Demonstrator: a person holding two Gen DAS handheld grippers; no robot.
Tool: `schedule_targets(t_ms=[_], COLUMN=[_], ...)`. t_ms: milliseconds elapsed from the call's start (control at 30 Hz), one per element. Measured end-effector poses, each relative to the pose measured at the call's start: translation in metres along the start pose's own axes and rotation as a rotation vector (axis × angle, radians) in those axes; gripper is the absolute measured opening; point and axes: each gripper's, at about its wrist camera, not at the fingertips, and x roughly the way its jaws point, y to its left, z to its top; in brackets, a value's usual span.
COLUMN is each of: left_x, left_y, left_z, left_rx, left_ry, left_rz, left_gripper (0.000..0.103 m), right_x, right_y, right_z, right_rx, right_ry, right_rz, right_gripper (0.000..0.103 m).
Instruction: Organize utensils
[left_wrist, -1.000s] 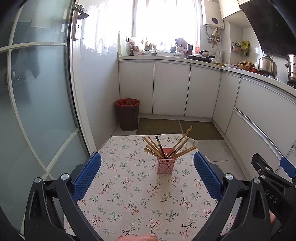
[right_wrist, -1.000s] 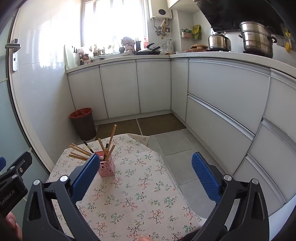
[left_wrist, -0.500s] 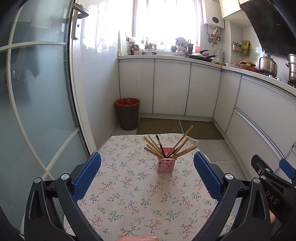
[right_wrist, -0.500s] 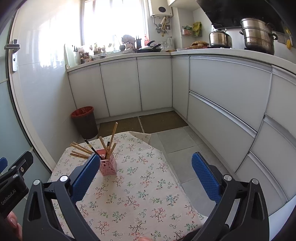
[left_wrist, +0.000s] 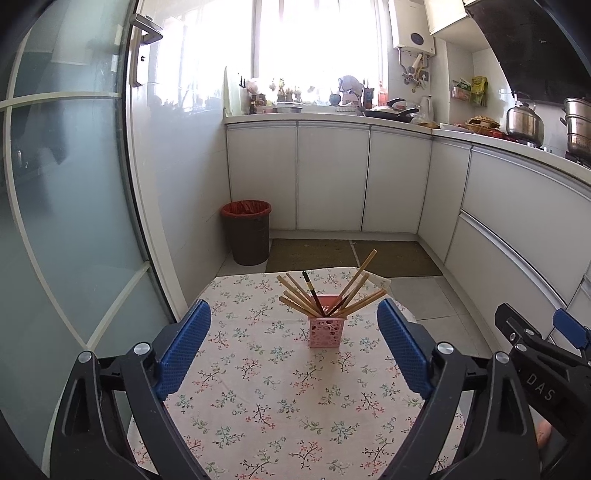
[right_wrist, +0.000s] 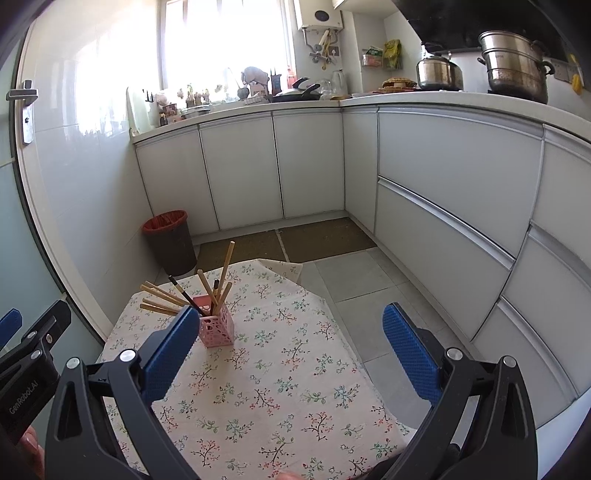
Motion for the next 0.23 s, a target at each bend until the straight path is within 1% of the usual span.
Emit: schedule_targets(t_ms=[33,67,233], left_x=[0.0008,0.0009,0.0008], left_y=[0.0009,0.0014,0.0072], left_z=[0.0,0.0001,0.0019], left_rx=[-0.003,-0.008,-0.039], left_ry=[0.007,0.013,0.019], left_rz=[-0.003,-0.003,-0.003], left_gripper=[0.093,0.095,0.096], right_x=[0.0001,0.0,0.0017], right_y=[-0.0001,-0.0004,-0.0009], right_z=[0.0,-0.0002,-0.0005], right_rx=[0.001,0.002,0.013], right_ry=[0.0,-0.001,0.002], right_rz=[0.001,0.0,-0.001], right_gripper=[0.097,0.097,0.097])
